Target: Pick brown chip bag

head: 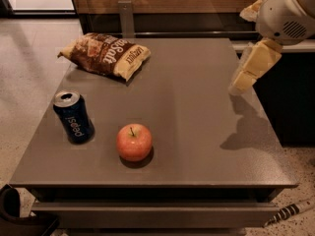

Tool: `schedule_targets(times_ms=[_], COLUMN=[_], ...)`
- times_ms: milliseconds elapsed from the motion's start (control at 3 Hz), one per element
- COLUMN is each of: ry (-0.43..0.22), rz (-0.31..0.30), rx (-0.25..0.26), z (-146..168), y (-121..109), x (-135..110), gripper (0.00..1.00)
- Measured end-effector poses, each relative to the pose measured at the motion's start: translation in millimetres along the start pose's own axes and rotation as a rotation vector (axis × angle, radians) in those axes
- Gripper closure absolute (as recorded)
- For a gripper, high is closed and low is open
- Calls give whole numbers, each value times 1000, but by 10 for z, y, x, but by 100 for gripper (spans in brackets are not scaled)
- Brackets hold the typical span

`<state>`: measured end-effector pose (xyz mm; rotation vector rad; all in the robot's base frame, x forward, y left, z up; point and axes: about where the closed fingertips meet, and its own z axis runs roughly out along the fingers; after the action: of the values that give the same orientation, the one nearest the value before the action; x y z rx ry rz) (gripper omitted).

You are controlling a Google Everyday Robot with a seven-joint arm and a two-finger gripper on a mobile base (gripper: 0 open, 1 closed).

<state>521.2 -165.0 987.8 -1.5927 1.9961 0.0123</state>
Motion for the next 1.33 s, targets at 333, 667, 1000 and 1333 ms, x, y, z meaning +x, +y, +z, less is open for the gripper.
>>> schedule_targets(times_ms=[333,667,1000,1333], ry=[-283,-427,-418,-418], rz=[47,125,204,204], rx=[24,48,62,62], z=[502,931,1155,1155], y=[-342,-513,-544,-543], x=[-594,-1154,-1531,-1532], gripper=[0,0,0,0])
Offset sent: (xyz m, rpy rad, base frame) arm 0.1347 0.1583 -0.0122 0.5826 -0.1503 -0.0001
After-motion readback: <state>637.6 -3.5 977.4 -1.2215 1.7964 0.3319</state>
